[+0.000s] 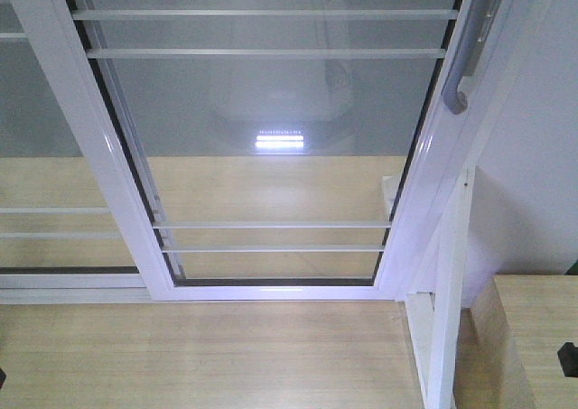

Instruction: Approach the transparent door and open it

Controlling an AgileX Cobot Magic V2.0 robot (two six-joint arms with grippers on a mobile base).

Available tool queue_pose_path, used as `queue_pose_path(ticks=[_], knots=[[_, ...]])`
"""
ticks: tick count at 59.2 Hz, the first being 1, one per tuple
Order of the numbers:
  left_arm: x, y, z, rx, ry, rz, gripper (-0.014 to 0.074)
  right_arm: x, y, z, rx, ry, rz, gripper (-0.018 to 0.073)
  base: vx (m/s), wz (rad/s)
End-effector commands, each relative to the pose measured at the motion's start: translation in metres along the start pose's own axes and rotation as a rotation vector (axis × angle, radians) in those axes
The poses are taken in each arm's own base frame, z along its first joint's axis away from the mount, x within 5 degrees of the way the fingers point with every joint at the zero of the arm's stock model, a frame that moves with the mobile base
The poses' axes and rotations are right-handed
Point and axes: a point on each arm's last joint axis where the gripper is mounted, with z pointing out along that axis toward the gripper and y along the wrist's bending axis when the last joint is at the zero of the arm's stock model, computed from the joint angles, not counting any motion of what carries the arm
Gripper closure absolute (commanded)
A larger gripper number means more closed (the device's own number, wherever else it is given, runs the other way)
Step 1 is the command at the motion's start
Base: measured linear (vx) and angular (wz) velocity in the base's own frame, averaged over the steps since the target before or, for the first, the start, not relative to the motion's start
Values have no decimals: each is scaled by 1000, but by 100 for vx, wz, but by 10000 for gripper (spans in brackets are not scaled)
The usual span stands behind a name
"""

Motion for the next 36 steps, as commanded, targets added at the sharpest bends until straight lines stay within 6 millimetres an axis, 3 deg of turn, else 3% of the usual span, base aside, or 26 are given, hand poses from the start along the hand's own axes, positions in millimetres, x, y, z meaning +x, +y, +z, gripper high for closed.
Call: queue_pose_path(ticks=[1, 36], knots=[[2, 0, 1, 4, -64, -16, 602, -4, 0, -1, 3, -87, -14, 567, 16, -3], [2, 0, 2, 4, -55, -16, 602, -4, 0, 0, 4, -82, -14, 567, 7, 0]])
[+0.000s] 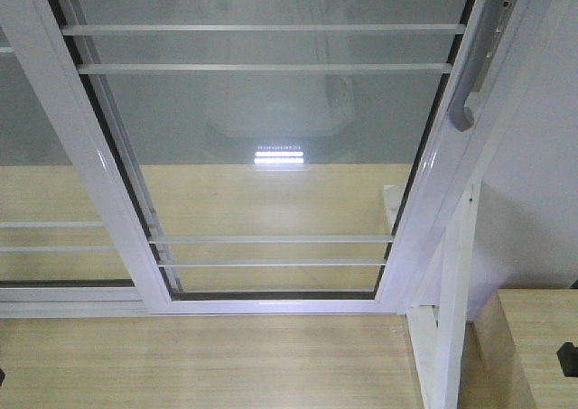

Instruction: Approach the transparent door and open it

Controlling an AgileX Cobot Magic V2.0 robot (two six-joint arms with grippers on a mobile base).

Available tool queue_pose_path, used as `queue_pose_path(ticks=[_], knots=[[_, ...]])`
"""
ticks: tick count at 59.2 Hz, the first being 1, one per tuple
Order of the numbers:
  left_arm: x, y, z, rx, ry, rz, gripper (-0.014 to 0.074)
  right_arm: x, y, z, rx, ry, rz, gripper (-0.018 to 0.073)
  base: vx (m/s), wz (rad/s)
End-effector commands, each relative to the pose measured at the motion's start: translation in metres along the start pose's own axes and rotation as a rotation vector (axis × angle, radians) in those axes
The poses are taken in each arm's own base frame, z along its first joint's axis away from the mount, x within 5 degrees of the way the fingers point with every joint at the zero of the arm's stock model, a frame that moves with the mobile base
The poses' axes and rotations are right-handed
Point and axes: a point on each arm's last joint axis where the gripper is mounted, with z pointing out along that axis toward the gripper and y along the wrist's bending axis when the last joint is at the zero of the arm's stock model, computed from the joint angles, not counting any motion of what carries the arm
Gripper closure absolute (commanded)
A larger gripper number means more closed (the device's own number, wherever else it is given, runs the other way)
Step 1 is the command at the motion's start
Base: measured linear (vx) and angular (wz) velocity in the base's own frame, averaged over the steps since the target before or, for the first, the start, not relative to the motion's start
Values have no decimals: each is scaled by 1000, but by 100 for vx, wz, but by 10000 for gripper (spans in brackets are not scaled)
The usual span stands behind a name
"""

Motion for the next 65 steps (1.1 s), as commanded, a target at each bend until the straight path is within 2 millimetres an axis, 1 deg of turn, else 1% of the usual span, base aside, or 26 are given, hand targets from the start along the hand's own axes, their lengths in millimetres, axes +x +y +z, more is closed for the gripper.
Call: queue_pose_path(ticks=[1, 38, 65], knots=[[3, 0, 2, 4, -49, -15, 602, -4, 0, 0, 4, -78, -14, 567, -1, 2], [3, 0, 2, 3, -48, -15, 602, -4, 0, 0, 3, -78, -14, 567, 0, 0], [3, 0, 2, -3, -48, 29, 602, -4, 0, 0, 3, -82, -14, 567, 0, 0]])
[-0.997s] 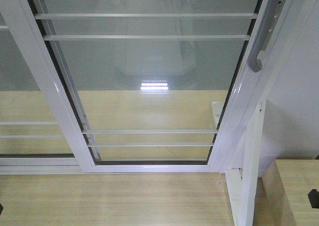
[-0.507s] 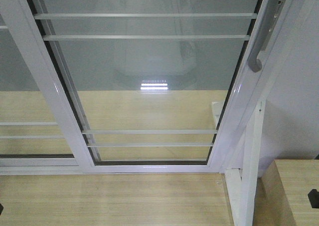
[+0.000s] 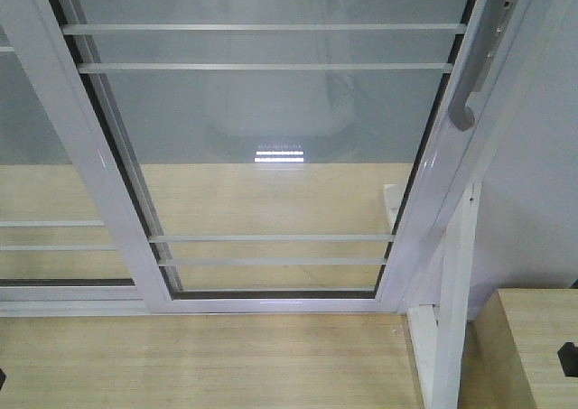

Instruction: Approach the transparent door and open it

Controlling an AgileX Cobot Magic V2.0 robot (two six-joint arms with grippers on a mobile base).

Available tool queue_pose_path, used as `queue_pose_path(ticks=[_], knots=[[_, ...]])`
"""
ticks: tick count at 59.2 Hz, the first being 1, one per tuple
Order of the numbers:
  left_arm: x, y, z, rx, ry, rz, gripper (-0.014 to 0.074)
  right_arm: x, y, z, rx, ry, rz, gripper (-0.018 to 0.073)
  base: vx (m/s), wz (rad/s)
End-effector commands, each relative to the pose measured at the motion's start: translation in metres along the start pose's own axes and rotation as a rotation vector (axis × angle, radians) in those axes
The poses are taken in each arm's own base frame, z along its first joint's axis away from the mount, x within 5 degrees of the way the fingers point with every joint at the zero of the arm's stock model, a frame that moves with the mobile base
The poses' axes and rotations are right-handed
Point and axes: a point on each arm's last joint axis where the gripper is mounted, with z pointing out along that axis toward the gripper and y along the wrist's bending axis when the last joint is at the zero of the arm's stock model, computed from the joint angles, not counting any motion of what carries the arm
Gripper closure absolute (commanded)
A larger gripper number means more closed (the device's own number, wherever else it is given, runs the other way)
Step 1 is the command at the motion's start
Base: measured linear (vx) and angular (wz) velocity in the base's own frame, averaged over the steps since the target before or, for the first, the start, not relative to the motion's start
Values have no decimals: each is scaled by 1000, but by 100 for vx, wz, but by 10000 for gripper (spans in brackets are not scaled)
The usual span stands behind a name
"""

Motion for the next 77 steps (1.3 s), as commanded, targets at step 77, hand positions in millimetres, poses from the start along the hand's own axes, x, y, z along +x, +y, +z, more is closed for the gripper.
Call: queue_pose_path(ticks=[77], knots=[[-165, 4, 19, 11, -359, -57, 602, -174, -11, 26, 13, -263, -10, 561, 0, 0]])
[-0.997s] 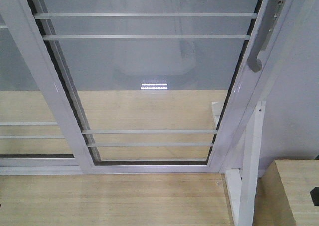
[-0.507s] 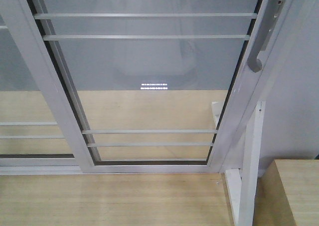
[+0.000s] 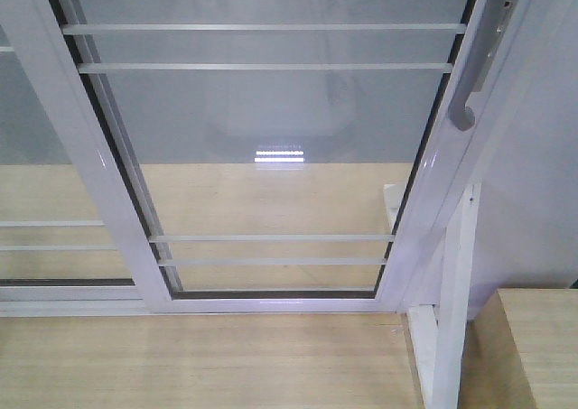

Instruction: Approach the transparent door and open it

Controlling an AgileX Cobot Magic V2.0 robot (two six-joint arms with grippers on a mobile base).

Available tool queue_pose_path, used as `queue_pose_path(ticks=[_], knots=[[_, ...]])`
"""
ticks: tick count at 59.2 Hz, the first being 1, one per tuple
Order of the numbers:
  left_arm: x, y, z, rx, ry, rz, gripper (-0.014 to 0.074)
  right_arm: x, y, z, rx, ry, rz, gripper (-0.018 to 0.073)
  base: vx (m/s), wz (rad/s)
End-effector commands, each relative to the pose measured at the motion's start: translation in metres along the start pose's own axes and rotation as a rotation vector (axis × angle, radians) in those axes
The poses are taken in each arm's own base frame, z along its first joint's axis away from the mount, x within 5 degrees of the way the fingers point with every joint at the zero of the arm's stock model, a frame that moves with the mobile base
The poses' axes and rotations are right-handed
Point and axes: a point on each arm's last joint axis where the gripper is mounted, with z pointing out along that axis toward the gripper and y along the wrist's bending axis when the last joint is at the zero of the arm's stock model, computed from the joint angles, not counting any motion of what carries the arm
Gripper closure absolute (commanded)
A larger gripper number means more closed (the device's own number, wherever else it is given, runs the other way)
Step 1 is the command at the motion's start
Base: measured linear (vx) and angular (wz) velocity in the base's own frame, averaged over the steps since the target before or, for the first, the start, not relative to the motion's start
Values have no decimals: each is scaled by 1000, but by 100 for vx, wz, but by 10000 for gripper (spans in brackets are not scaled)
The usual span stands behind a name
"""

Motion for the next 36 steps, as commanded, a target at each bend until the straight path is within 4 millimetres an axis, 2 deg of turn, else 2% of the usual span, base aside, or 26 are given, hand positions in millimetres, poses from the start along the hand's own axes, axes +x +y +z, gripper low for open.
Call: queue_pose_path(ticks=[1, 8, 19, 29, 36], knots=[[-9, -1, 13, 6, -35, -11, 602, -8, 0, 16, -1, -32, -4, 559, 0, 0], [-1, -1, 24, 5, 13, -11, 598, 0, 0, 28, -5, 28, -1, 536, 0, 0], [5, 0, 33, 4, 59, -15, 571, 7, 1, 39, -9, 78, -1, 435, 0, 0], [13, 0, 36, 1, 123, -15, 502, 15, 1, 48, -12, 124, -3, 268, 0, 0], [20, 0, 41, -4, 182, -11, 427, 28, 2, 60, -17, 209, -4, 151, 0, 0]])
